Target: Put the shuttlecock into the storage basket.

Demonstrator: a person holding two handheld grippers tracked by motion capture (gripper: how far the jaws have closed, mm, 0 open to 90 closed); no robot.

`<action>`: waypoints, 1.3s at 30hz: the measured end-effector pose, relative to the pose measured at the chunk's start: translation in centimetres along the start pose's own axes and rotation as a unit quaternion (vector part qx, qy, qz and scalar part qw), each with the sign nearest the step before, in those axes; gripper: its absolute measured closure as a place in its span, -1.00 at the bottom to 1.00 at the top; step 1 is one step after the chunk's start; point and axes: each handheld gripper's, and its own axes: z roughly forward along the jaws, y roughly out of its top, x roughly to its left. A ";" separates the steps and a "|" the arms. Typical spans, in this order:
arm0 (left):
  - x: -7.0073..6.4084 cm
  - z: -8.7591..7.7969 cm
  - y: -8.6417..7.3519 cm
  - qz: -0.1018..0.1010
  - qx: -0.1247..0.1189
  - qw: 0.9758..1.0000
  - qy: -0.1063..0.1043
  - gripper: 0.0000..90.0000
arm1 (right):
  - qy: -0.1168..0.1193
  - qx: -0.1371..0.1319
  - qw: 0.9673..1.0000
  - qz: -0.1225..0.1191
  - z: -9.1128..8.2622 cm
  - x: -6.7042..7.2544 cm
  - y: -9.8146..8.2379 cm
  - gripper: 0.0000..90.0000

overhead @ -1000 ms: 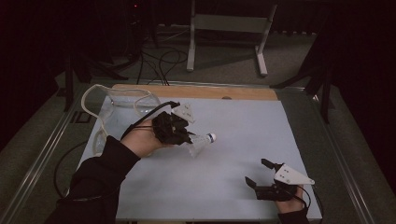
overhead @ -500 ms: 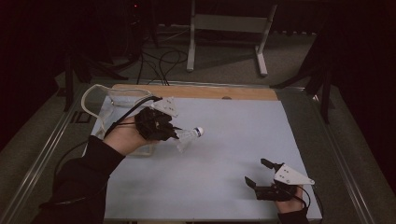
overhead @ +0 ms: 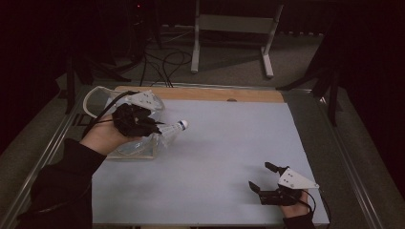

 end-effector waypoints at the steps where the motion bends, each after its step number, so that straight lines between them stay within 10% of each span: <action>1: 0.1 -0.2 -0.2 -0.005 -0.002 1.000 0.001 1.00 | -0.001 0.000 1.000 0.000 0.0 0.0 0.0 -0.77; 17: 2.0 -3.9 -3.9 -0.050 -0.010 0.998 0.044 1.00 | -0.001 0.000 1.000 0.004 0.1 0.1 0.0 -0.77; 39: 3.3 -2.7 -7.7 -0.090 0.022 0.994 0.051 1.00 | -0.003 0.002 1.000 0.007 0.0 0.0 0.1 -0.77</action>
